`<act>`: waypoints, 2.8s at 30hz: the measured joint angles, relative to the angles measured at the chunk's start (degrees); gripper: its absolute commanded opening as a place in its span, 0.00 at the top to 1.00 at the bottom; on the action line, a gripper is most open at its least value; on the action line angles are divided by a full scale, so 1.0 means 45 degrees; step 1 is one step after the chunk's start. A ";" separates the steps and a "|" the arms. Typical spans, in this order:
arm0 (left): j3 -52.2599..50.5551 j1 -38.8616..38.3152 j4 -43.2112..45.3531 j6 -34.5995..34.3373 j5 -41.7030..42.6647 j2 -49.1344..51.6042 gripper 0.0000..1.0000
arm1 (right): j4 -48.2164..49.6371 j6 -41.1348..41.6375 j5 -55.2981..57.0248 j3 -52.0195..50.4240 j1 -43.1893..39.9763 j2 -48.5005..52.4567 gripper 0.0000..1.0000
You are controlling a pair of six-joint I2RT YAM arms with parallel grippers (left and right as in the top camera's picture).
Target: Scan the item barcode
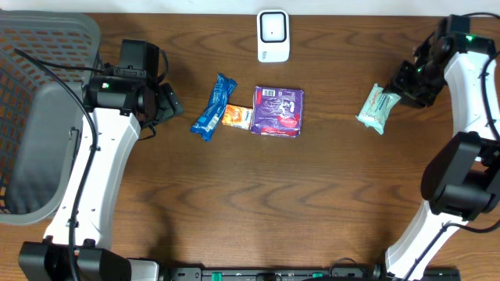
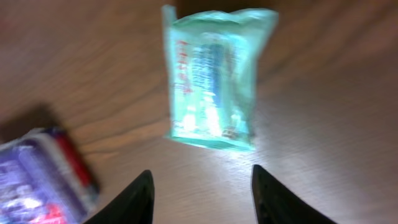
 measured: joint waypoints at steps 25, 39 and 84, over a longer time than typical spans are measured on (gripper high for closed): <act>0.0000 0.0000 0.0000 0.0000 0.0000 0.0000 0.02 | 0.7854 -0.1166 0.0379 -0.4464 0.0049 0.0413 0.59; 0.0000 0.0000 0.0000 0.0000 0.0000 0.0000 0.02 | 0.5440 -0.1389 -0.1797 -0.1399 0.0330 0.0432 0.50; 0.0000 0.0000 0.0000 0.0000 0.0000 0.0000 0.02 | 0.3521 -0.0583 0.4925 -0.2045 0.0607 -0.0039 0.26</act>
